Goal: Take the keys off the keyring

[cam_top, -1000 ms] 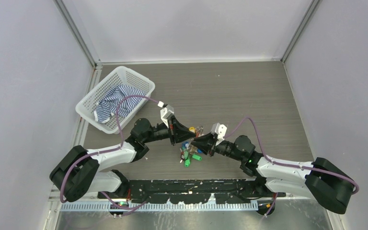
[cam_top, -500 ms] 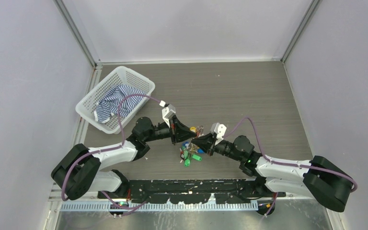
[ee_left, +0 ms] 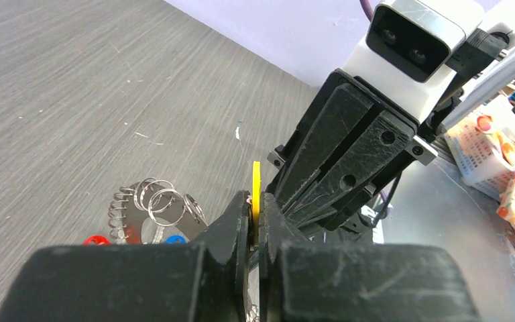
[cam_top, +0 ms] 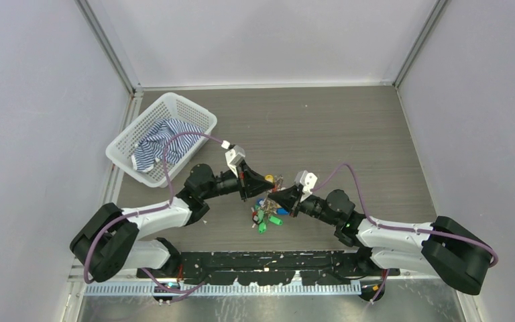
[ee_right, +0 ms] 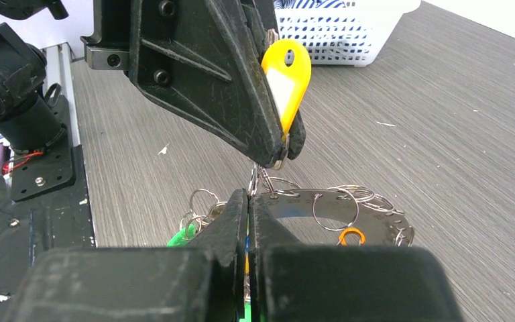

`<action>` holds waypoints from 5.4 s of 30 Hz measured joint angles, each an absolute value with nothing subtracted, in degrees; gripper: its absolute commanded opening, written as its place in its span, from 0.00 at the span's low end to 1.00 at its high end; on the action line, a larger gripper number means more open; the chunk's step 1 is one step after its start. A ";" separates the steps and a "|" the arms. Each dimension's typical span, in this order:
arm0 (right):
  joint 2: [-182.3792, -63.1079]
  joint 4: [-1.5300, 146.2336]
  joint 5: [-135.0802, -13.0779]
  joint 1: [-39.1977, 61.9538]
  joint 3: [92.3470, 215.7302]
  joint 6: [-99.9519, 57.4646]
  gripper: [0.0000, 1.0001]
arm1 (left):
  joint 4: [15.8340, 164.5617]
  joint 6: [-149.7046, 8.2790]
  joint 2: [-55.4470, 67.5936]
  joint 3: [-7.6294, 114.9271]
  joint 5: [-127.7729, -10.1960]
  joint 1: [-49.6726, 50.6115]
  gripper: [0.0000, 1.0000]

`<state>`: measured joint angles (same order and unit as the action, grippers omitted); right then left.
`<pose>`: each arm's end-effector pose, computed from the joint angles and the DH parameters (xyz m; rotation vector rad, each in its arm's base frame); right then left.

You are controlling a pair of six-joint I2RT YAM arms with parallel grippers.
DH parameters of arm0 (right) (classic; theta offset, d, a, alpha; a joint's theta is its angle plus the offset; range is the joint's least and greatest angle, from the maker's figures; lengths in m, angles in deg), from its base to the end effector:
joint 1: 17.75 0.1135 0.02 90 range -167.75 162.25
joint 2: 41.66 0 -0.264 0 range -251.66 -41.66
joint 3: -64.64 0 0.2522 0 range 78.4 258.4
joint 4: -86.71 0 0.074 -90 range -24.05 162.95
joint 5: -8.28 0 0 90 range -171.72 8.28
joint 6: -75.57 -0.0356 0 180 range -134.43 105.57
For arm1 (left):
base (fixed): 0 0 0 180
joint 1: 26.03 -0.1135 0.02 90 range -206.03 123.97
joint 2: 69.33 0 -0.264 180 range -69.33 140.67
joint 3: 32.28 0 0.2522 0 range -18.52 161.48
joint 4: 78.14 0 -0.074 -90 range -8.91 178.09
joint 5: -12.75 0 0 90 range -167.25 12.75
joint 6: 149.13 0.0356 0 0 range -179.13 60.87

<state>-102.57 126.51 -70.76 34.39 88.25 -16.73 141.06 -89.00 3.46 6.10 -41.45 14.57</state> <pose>0.1181 0.1629 0.1961 -0.8143 1.3746 0.8952 0.1781 -0.1801 0.2317 0.7052 1.5321 -1.4180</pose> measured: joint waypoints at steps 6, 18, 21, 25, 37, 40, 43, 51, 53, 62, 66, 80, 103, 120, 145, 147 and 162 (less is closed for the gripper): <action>-102.55 126.94 -71.94 34.39 88.25 -16.71 0.01 | 137.85 -87.12 0.55 5.56 -46.26 14.68 0.00; -102.55 126.94 -72.31 34.39 88.25 -16.69 0.01 | 135.47 -85.90 -1.13 4.33 -51.60 14.72 0.00; -102.55 126.94 -72.38 34.39 88.25 -16.69 0.01 | 135.88 -85.98 -1.13 4.31 -51.14 14.72 0.00; -102.57 126.94 -72.62 34.39 88.25 -16.69 0.01 | 137.92 -87.08 -1.11 3.92 -50.02 14.72 0.00; -102.57 127.34 -73.38 32.84 88.25 -21.61 0.01 | 142.57 -89.18 -0.10 2.60 -47.18 14.72 0.00; -102.63 127.34 -72.53 31.53 88.25 -23.77 0.01 | 142.77 -89.18 0.40 2.67 -45.94 14.70 0.00; -103.38 127.58 -70.93 30.39 88.47 -25.96 0.01 | 142.66 -89.07 0.71 2.98 -44.84 14.66 0.00; -103.94 127.93 -69.49 29.39 89.56 -28.25 0.01 | 141.63 -88.67 1.30 5.31 -42.66 14.61 0.00; -103.94 127.75 -69.45 29.15 89.61 -28.38 0.01 | 141.55 -88.65 1.80 5.80 -42.66 14.79 0.00; -103.94 126.99 -68.79 28.03 89.85 -29.89 0.01 | 141.46 -88.63 3.37 6.82 -43.09 16.06 0.00; -103.92 126.90 -67.94 26.98 89.91 -31.27 0.01 | 141.50 -88.67 3.55 6.82 -43.82 16.41 0.00; -103.42 126.97 -66.54 24.49 90.20 -34.59 0.01 | 149.57 -94.05 7.81 6.56 -45.15 16.60 0.00; -97.06 121.26 -67.00 24.01 90.13 -35.77 0.01 | 164.21 -101.17 12.10 0.94 -51.77 19.90 0.00; -95.62 120.67 -67.48 23.57 89.98 -34.85 0.01 | 136.30 -85.55 -5.83 1.45 -57.65 22.35 0.00; -94.15 106.75 -68.31 25.56 97.69 -28.06 0.19 | 109.39 -73.72 -9.65 14.76 -61.19 23.66 0.00; -94.15 106.46 -68.40 25.56 97.67 -28.32 0.36 | 108.08 -73.61 -9.50 15.26 -61.91 23.95 0.00; -93.69 123.58 -73.10 25.36 87.09 -30.61 0.39 | 103.65 -79.95 -10.90 15.70 -67.97 24.54 0.00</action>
